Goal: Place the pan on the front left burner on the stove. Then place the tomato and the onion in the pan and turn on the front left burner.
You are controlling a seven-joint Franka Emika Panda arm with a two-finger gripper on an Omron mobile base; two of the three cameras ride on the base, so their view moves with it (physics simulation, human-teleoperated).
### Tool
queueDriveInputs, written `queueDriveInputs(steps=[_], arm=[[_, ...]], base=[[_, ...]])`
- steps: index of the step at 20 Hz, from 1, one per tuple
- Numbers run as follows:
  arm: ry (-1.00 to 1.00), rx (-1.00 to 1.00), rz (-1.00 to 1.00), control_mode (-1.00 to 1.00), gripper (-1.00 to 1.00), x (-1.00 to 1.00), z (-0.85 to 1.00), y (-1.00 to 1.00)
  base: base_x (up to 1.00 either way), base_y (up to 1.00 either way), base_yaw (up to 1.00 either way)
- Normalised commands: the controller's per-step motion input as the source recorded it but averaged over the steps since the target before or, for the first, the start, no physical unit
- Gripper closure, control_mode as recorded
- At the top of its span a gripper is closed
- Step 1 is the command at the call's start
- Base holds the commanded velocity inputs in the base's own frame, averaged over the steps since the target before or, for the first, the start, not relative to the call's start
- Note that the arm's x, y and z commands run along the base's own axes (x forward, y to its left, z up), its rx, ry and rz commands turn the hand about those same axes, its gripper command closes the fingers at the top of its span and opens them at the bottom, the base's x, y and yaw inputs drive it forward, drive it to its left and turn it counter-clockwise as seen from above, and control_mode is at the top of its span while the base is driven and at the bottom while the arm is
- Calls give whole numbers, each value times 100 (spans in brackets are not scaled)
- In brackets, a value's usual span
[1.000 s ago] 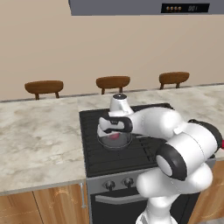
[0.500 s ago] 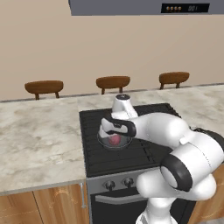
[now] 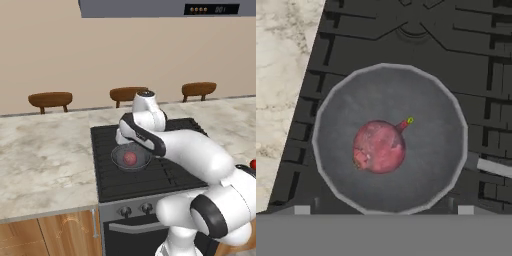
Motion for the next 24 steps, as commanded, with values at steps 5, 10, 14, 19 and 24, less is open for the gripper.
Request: queueDriveInputs(steps=[5,10,14,19,24], arm=[[3,0,-17,-100,-100,-15,24,-48],[8,0,-26,-100,-100,-1,0,-68],[5,0,-22,-100,-100,0,0,-76],[1,0,-20,-100,-100,-10,0,-77],[0,0,-19,-100,-100,-36,0,-80]], base=[[0,0,0],[0,0,0],[0,0,0],[0,0,0],[0,0,0]])
